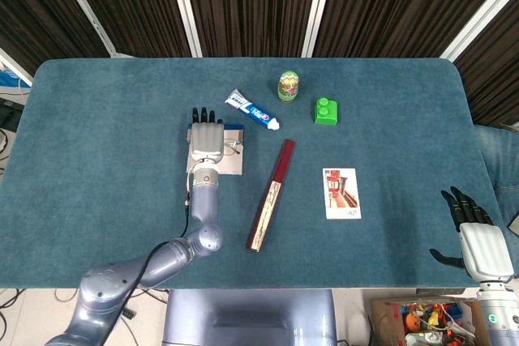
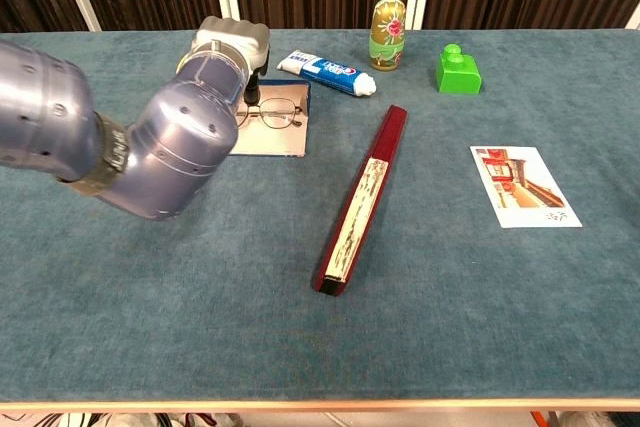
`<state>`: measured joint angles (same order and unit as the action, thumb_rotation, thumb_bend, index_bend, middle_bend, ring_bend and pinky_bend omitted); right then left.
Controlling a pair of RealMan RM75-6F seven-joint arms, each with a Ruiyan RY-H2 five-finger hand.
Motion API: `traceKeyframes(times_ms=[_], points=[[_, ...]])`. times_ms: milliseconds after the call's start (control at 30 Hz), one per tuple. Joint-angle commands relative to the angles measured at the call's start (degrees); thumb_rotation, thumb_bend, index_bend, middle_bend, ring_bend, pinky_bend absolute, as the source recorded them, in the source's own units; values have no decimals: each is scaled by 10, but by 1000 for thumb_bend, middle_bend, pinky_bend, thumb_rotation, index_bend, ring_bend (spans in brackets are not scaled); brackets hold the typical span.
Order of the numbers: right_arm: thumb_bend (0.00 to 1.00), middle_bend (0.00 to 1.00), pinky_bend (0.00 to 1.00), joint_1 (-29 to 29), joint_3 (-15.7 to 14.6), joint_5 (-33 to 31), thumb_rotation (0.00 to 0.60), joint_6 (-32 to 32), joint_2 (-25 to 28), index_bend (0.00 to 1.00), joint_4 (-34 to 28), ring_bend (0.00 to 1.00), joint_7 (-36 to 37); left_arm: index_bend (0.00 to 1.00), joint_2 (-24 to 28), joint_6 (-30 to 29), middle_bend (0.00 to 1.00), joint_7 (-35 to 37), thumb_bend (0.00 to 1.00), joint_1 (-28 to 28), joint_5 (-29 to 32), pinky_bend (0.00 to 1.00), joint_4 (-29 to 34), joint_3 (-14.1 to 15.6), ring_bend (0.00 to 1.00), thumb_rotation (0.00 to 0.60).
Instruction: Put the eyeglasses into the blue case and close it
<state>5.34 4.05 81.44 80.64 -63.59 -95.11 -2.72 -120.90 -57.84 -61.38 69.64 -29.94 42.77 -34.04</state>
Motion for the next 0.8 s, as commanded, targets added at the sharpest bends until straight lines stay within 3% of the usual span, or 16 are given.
traceKeyframes(times_ms=[33, 167, 233, 333, 400, 500, 800], points=[[41, 0, 180, -1, 1, 0, 600, 3, -1, 38, 0, 89, 2, 150, 89, -36, 169, -22, 440, -83, -1, 137, 187, 39, 45, 600], [41, 0, 180, -1, 1, 1, 600, 2, -1, 38, 1, 89, 4, 60, 144, -24, 295, 3, 443, -131, -5, 474, 303, 70, 273, 600], [41, 0, 180, 0, 0, 1, 600, 2, -1, 38, 2, 89, 4, 16, 165, -20, 429, 17, 457, -148, -10, 618, 342, 83, 459, 600], [41, 0, 180, 0, 1, 0, 600, 2, -1, 38, 2, 89, 5, 0, 191, -12, 617, 41, 495, -167, -16, 740, 382, 103, 673, 600], [41, 0, 180, 0, 1, -1, 600, 0, -1, 38, 2, 89, 6, 0, 198, -2, 697, 63, 518, -174, -12, 803, 394, 108, 752, 600], [41, 0, 180, 1, 0, 0, 600, -1, 0, 38, 2, 89, 6, 0, 201, 10, 743, 93, 528, -179, -18, 837, 390, 114, 798, 600], [41, 0, 180, 1, 1, -4, 600, -4, 0, 38, 0, 89, 7, 0, 190, 25, 755, 129, 528, -171, -10, 842, 350, 139, 808, 600]])
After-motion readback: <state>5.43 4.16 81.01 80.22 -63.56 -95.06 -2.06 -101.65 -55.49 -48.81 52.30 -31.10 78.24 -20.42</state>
